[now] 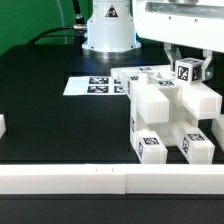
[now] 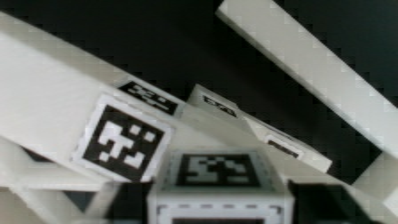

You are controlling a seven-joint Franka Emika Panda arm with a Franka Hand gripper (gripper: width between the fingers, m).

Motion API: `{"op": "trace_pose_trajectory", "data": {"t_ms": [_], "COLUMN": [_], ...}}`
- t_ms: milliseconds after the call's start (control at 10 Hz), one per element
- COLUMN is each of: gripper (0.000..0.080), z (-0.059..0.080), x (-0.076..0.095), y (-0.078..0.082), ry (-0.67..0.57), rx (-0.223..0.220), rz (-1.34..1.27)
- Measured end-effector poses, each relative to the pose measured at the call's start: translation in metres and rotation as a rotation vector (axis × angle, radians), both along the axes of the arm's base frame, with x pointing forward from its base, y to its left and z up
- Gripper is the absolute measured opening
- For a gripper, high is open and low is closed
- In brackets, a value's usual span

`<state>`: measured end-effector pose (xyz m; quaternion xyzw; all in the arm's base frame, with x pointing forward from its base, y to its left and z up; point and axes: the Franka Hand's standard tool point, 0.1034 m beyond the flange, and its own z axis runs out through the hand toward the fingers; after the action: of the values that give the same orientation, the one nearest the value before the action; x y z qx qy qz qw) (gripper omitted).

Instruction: Assemble chair

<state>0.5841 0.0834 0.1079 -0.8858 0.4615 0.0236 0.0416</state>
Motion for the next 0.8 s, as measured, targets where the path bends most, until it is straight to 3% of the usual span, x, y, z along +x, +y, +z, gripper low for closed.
{"op": "trace_pose_trajectory", "data": {"t_ms": [100,200,300,800], "gripper": [0.0516,0.0516,0.0608,0.0649], "z": [-0.0001,0.0001,0.0005,0.0028], "x": [0.0,0.0,-0.0001,0.0012], "y": [0.0,0.0,-0.0001,0.0008], "ry": [-0.002,-0.005,-0.01,-0.053], "rx": [0.0,0.0,-0.001,-0.007], "rz": [0.018,0.055,0.116,0.614]}}
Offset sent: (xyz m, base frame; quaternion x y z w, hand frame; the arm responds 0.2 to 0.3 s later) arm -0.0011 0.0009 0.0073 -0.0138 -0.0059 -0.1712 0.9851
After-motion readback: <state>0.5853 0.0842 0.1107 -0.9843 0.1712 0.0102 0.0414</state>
